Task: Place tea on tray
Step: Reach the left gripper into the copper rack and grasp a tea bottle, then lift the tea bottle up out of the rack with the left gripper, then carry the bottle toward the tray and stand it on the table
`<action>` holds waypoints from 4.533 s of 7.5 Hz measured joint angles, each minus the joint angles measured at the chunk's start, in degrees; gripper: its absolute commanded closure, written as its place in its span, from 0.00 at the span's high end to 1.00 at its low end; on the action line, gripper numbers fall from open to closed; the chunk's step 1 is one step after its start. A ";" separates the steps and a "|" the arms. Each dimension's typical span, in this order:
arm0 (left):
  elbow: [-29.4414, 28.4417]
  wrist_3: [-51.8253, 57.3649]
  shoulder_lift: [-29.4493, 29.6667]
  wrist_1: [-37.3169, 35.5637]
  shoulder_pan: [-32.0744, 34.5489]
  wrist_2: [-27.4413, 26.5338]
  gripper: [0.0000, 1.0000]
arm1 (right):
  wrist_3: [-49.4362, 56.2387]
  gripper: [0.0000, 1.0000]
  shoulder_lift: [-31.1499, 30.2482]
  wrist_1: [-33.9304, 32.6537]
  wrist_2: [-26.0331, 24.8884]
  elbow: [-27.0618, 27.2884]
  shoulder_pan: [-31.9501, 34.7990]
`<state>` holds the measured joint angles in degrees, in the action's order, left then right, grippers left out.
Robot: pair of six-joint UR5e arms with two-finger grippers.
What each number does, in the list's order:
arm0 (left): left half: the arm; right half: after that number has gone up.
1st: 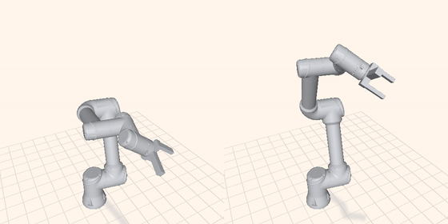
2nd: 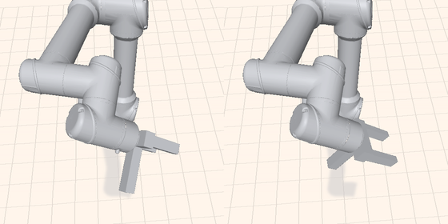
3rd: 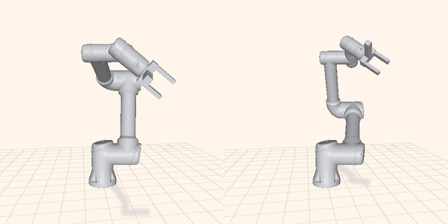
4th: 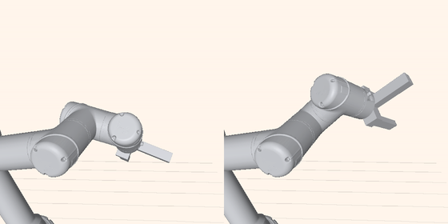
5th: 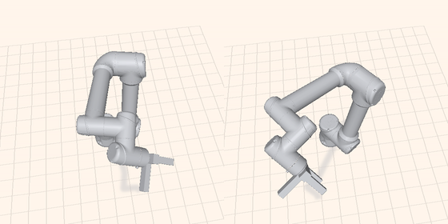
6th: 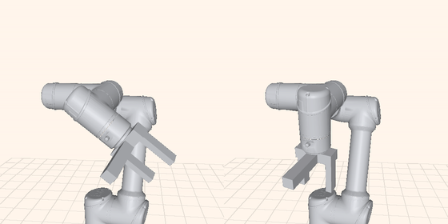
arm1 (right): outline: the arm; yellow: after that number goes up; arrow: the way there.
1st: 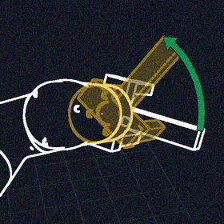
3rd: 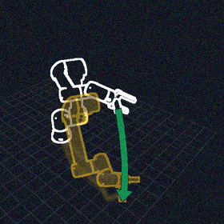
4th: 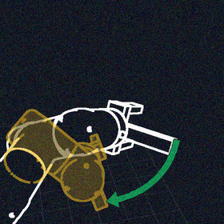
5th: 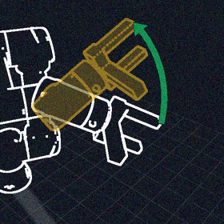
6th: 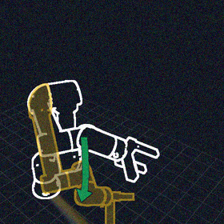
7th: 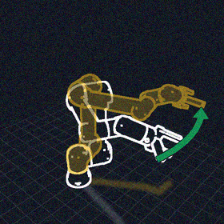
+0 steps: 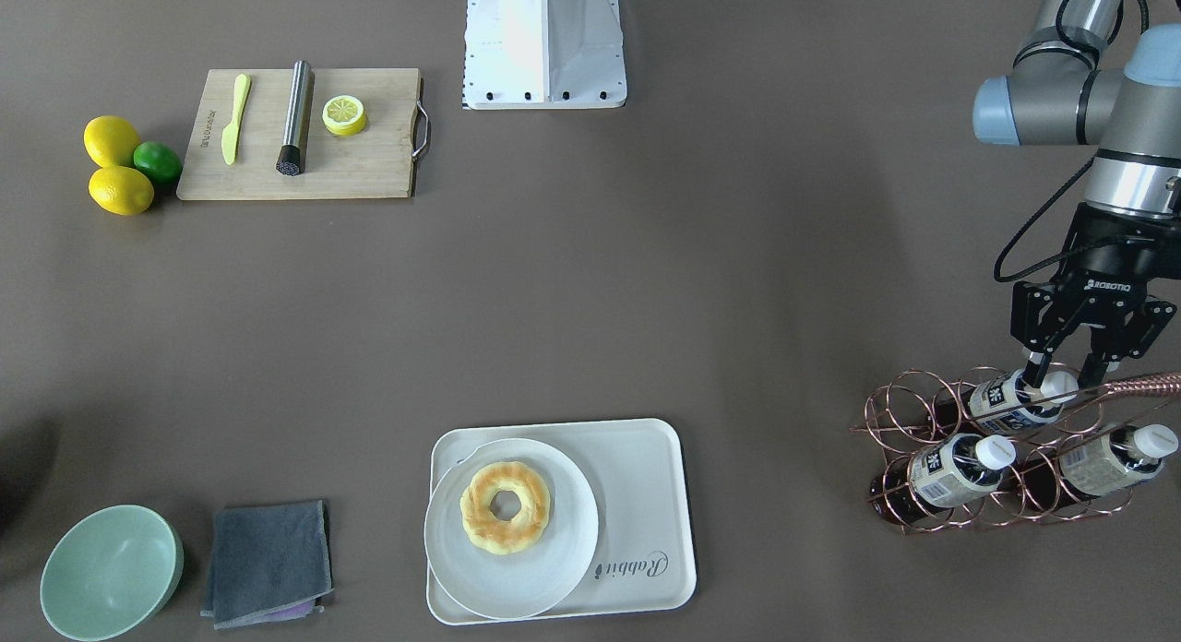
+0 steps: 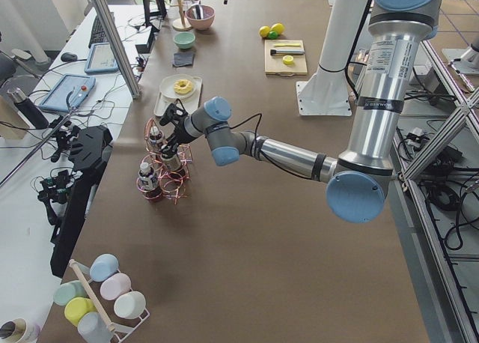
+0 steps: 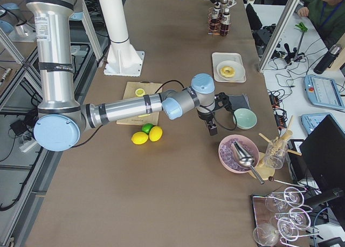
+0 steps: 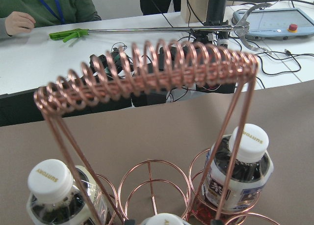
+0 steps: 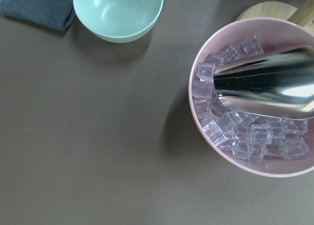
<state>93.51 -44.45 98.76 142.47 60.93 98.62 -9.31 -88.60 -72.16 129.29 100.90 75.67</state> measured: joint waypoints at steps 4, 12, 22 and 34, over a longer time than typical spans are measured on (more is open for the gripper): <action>-1.55 0.75 0.53 0.41 0.32 0.08 0.27 | 0.04 1.00 0.00 0.00 -0.01 0.00 -0.05; 2.68 0.60 0.38 -0.13 4.35 4.15 0.00 | 0.08 1.00 0.06 0.00 0.03 0.15 0.00; 24.43 4.32 8.88 -26.58 -6.19 3.92 0.00 | -0.66 1.00 3.11 0.09 0.20 6.50 -4.98; 12.23 -9.36 29.84 -35.30 -41.14 -32.85 0.00 | -4.18 1.00 11.86 0.10 -0.93 7.04 -12.17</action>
<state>105.74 -53.81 128.60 107.17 19.79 65.76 -13.49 -76.74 -72.06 128.36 107.94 63.51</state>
